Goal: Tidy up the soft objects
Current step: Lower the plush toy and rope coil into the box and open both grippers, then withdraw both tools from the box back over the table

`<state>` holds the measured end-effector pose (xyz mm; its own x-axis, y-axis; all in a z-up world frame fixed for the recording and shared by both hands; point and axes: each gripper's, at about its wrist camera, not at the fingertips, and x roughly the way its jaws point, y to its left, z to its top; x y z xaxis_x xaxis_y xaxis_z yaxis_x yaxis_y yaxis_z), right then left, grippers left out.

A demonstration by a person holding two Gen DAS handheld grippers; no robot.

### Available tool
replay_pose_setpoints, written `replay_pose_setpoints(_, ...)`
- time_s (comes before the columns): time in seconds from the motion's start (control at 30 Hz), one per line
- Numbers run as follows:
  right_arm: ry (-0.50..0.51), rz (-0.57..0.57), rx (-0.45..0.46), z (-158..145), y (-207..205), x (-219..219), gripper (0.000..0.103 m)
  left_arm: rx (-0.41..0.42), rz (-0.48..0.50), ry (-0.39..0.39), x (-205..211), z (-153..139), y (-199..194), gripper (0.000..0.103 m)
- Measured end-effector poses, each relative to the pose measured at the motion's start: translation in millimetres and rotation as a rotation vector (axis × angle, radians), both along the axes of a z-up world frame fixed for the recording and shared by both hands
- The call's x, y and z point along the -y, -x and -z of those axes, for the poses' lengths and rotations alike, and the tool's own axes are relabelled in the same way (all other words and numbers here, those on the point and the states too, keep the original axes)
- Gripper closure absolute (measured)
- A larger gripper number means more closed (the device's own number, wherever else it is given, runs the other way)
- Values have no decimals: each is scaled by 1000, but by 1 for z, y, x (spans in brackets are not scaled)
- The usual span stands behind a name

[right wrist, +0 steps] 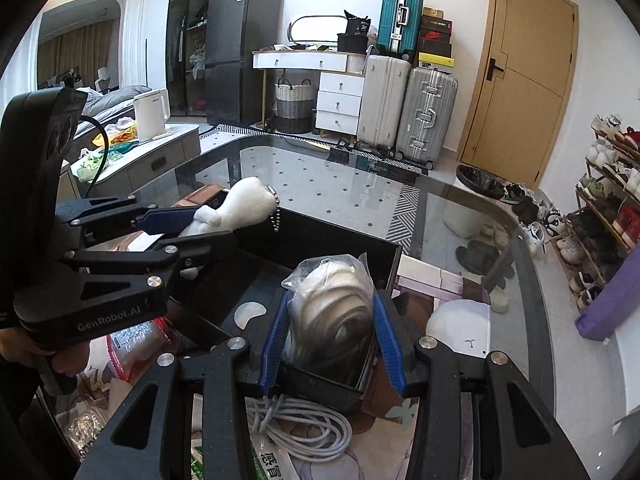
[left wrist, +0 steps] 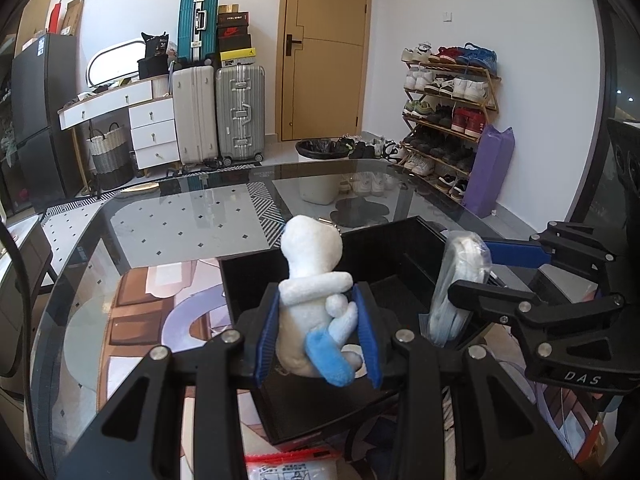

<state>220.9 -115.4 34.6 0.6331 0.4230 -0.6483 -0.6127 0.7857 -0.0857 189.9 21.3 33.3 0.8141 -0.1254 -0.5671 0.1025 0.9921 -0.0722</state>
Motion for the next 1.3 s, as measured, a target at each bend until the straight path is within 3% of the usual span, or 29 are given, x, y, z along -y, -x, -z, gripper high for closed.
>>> replay_pose_setpoints(0.2, -50, -40, 11, -4, 1, 1, 59, -8, 5, 0, 2, 3, -1, 68)
replay_pose_setpoints(0.23, -66, -50, 16, -6, 2, 1, 55, -10, 7, 1, 2, 3, -2, 67)
replay_pose_setpoints(0.3, -91, -49, 43, -10, 5, 1, 33, -10, 17, -3, 3, 3, -1, 62)
replay_pose_setpoints(0.4, -103, -29, 78, -17, 7, 5, 25, -2, 17, -19, 3, 1, 3, 50)
replay_pose_setpoints(0.57, -97, -3, 53, -18, 10, 15, 14, 3, 12, -20, 0, -2, 12, 40)
replay_pose_setpoints(0.63, -101, 3, 34, -16, 14, 21, 7, -2, 14, -20, -3, -3, 18, 32)
replay_pose_setpoints(0.7, -108, 3, 11, -12, 20, 27, 1, 4, 14, -9, -6, -5, 27, 2)
replay_pose_setpoints(0.73, -114, 0, 5, -11, 24, 30, 1, 16, 8, -5, -8, -6, 32, 0)
replay_pose_setpoints(1.3, -110, 21, -82, 16, 77, 46, 0, 22, -20, -19, -17, -6, 96, 0)
